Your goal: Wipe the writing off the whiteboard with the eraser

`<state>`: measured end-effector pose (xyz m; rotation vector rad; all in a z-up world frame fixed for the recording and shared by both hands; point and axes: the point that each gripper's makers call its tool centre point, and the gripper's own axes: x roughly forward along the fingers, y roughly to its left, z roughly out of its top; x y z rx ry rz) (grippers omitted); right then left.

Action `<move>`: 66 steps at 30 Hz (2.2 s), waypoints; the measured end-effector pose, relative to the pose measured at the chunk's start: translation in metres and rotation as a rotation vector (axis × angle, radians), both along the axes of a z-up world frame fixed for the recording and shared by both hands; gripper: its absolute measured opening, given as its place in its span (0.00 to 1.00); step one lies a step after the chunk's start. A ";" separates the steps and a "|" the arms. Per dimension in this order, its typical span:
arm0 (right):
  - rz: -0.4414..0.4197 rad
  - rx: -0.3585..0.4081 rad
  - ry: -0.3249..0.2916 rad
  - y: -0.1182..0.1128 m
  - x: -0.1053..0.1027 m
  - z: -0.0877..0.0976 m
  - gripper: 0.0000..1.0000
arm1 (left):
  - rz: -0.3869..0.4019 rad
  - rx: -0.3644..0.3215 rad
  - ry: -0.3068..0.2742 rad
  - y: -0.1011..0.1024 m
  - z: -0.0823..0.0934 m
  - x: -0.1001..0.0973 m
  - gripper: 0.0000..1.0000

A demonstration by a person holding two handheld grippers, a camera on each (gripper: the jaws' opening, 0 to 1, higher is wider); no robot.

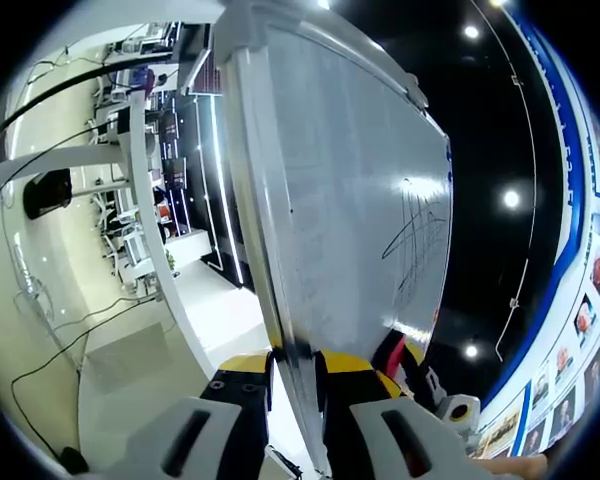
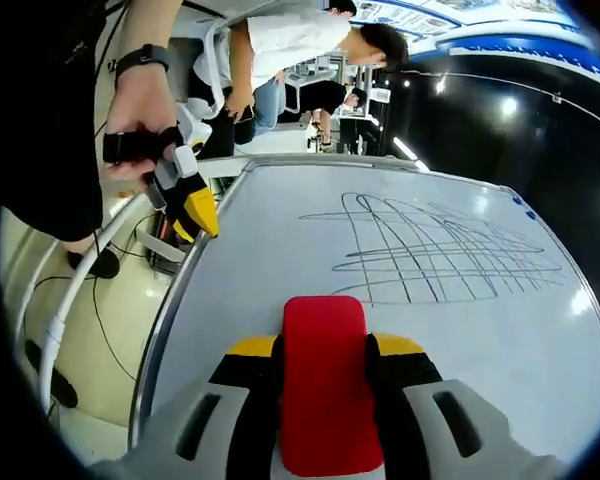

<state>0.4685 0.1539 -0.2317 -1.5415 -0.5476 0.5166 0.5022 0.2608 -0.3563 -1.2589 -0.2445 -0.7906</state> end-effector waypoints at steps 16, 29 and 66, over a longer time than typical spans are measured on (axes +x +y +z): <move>-0.018 0.034 0.023 0.006 0.002 -0.001 0.36 | -0.004 -0.014 0.006 0.001 0.000 0.000 0.20; -0.027 0.090 0.053 0.015 0.006 -0.002 0.37 | 0.010 -0.025 0.007 0.001 0.000 0.001 0.20; 0.011 -0.038 0.081 0.041 0.009 0.016 0.36 | -0.001 -0.025 0.000 -0.001 0.001 -0.001 0.20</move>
